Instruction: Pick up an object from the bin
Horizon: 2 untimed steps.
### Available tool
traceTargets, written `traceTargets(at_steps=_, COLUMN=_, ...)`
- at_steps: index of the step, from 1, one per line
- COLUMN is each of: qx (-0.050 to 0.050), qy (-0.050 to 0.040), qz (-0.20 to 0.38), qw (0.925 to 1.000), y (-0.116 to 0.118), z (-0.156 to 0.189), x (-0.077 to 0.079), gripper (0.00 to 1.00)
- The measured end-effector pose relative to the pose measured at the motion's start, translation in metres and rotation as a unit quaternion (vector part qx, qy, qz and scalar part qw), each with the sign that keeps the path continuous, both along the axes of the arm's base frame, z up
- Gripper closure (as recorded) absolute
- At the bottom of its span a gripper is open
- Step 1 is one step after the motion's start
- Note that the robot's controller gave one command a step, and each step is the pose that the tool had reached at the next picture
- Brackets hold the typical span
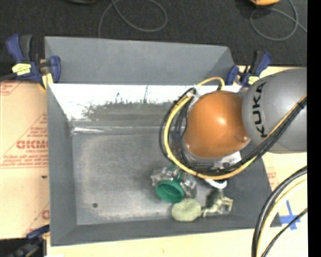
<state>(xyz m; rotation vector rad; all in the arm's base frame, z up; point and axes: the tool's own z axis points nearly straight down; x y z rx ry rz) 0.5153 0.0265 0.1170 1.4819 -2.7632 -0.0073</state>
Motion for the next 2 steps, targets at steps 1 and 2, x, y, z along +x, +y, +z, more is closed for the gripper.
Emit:
traceTargets(at_steps=1, qx=0.0, qy=-0.0031, qz=-0.022, qw=0.9998, y=-0.024, z=0.059, x=0.008, gripper=1.0)
traceTargets(at_steps=2, qx=-0.001, qy=-0.0097, qz=-0.023, qw=0.9997, y=-0.022, z=0.075, x=0.022, gripper=1.0)
